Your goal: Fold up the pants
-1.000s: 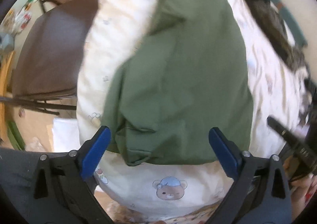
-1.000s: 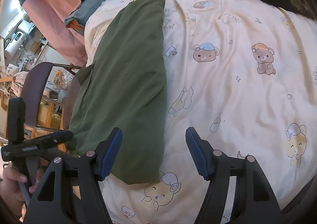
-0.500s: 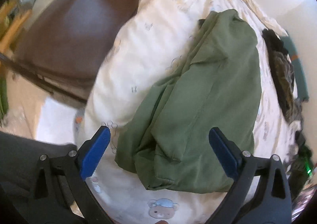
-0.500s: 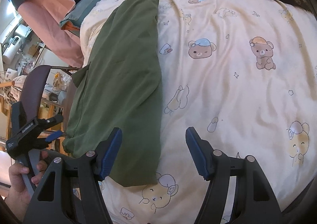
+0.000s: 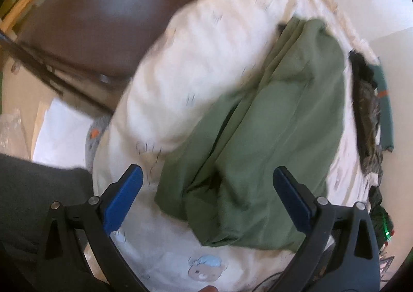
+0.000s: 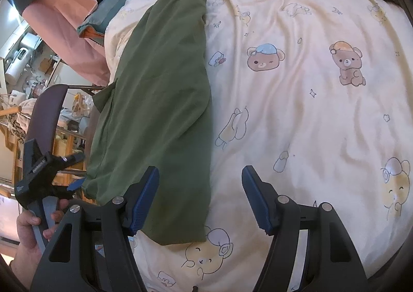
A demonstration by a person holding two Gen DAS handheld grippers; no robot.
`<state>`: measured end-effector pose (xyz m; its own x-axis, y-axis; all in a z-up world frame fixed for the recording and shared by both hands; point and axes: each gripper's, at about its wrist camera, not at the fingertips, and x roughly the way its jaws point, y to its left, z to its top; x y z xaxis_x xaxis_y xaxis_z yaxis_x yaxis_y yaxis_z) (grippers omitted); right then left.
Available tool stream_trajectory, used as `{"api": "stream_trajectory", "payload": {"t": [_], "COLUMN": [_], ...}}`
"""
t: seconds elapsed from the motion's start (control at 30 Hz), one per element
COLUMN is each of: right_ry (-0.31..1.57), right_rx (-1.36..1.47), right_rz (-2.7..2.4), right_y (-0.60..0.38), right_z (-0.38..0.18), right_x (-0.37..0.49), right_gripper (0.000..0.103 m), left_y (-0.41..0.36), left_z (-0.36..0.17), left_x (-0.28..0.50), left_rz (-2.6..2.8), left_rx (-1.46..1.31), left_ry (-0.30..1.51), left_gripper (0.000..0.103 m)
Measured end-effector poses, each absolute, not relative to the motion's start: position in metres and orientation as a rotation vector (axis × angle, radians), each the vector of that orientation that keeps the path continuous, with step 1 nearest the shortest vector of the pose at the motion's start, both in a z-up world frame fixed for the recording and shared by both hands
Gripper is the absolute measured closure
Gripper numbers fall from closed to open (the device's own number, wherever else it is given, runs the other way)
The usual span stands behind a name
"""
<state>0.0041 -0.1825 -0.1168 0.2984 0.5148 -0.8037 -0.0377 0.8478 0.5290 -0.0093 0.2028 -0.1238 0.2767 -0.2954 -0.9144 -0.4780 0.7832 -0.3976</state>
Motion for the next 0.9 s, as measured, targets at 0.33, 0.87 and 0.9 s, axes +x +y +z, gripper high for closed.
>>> {"api": "stream_trajectory", "payload": {"t": [0.33, 0.87, 0.9], "right_ry": [1.237, 1.245, 1.245], "right_rx": [0.446, 0.478, 0.483], "right_rz": [0.360, 0.336, 0.335], "right_y": [-0.184, -0.192, -0.192], "right_z": [-0.123, -0.127, -0.127], "right_x": [0.010, 0.008, 0.008], "right_gripper": [0.034, 0.034, 0.034], "left_y": [0.150, 0.129, 0.134], "left_z": [-0.145, -0.101, -0.113], "left_x": [-0.001, 0.001, 0.003], "left_rz": [0.021, -0.009, 0.004], "left_rx": [-0.546, -0.424, -0.476], "left_ry": [1.412, 1.246, 1.296], "left_gripper": [0.004, 0.049, 0.045]}}
